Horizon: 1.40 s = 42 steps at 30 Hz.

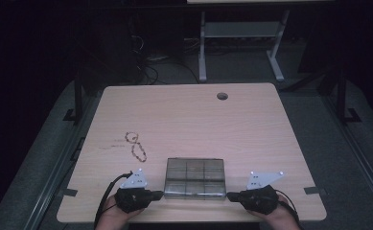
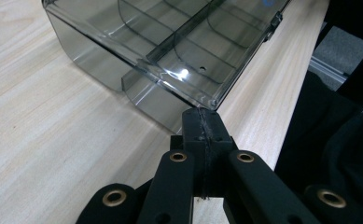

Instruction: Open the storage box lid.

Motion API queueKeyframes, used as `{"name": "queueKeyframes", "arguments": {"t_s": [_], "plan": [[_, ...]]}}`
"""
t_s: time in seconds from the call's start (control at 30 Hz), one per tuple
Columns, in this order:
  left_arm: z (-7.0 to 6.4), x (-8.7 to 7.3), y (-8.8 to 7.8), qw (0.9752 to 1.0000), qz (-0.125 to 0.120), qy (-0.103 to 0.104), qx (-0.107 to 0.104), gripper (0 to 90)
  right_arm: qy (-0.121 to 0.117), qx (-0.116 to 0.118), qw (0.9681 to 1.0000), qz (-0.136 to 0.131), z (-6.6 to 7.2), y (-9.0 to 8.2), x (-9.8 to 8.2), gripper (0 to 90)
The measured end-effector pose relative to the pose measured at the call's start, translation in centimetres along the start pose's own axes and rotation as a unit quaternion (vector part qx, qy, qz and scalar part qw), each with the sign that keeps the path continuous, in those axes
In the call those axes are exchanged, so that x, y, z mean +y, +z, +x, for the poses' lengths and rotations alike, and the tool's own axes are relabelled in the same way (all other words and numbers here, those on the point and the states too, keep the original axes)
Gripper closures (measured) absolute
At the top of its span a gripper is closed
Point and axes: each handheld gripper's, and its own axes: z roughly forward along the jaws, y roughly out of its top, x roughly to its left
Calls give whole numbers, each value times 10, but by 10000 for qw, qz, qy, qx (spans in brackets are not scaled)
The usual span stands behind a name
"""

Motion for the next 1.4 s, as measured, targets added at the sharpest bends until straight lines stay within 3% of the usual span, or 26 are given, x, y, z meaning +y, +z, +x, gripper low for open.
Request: {"name": "queueKeyframes", "arguments": {"t_s": [0.57, 1.4], "plan": [[2, 6, -4, 9993, -363, -56, -101, 899, 18, 112, 9994, -312, -1, -1, 7, 900], [1, 13, -1, 9977, -621, -37, -267, 899, -58, 128, 9995, -282, 0, 8, 12, 900]]}}
